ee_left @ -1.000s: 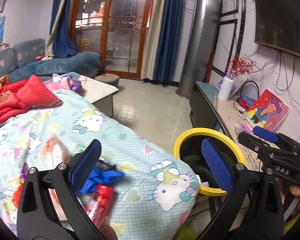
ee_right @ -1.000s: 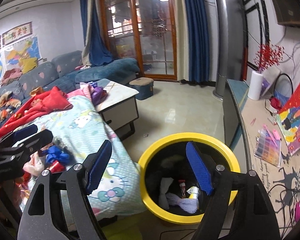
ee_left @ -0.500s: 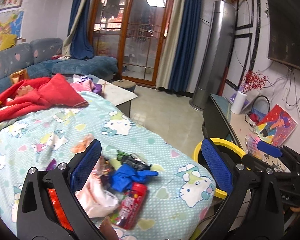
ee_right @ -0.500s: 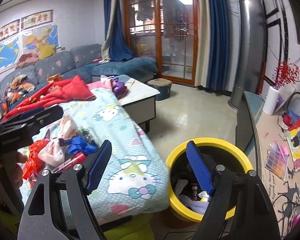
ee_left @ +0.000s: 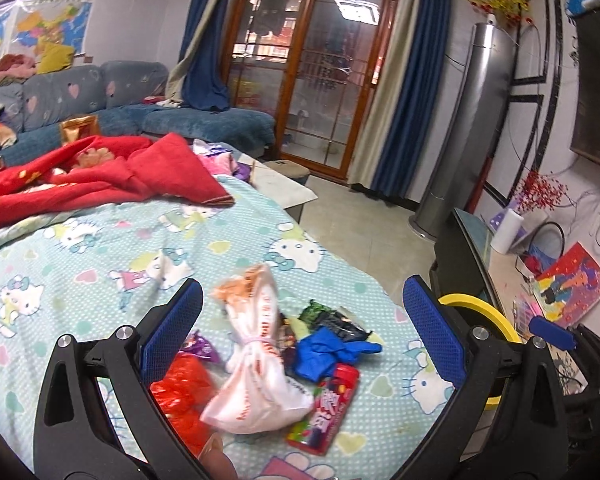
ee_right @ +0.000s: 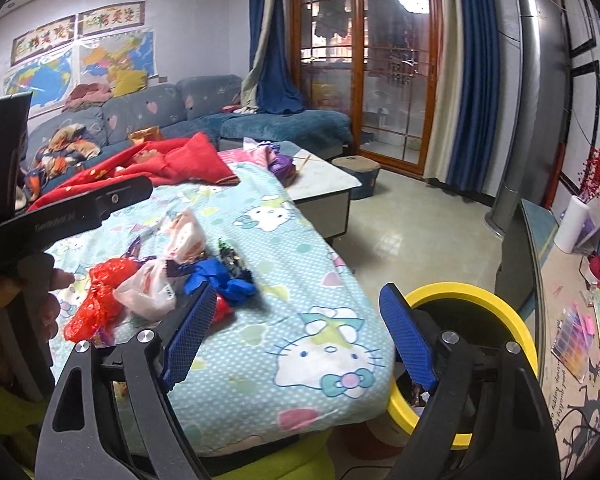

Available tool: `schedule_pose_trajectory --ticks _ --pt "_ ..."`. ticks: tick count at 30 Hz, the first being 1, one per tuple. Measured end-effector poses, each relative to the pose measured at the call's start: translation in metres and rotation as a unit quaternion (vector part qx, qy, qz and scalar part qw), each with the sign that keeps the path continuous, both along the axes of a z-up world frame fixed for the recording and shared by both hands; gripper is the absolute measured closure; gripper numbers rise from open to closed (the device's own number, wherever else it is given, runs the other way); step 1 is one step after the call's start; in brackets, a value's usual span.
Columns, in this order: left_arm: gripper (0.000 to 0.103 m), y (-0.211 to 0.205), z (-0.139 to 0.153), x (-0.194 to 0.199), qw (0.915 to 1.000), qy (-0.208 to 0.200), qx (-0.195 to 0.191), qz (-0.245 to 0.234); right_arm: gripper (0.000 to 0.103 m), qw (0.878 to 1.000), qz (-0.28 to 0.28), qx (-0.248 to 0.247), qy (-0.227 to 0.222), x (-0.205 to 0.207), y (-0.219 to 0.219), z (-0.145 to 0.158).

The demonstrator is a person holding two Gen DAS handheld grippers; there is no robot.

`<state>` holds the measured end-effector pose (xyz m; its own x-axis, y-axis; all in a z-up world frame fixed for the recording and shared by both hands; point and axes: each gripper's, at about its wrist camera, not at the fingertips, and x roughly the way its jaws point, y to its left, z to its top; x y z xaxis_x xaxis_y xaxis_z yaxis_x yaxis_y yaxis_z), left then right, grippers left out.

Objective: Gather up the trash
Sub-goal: 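Move both open grippers back toward the remaining trash on the bed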

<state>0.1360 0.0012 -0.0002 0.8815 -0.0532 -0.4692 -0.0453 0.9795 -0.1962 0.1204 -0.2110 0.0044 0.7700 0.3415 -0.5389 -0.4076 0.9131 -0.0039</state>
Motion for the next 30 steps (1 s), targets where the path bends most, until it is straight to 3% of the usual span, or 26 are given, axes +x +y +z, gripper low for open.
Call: schedule_pose_trajectory --ticks 7,15,22,30 --pt "0.011 0.024 -0.002 -0.003 0.9995 0.010 -0.009 0.027 0.022 1.000 0.026 0.000 0.015 -0.001 0.022 -0.006" --pt "0.011 0.066 -0.018 -0.001 0.9958 0.050 -0.030 0.071 0.022 0.997 0.055 -0.004 0.045 0.002 0.053 -0.021" --pt "0.012 0.097 -0.038 -0.007 0.9904 0.093 -0.065 0.078 0.022 0.992 0.105 0.001 0.072 0.007 0.087 -0.032" --pt "0.035 0.114 -0.060 -0.018 0.9826 0.133 -0.121 0.046 0.037 0.983 0.139 0.019 0.122 0.026 0.124 -0.044"
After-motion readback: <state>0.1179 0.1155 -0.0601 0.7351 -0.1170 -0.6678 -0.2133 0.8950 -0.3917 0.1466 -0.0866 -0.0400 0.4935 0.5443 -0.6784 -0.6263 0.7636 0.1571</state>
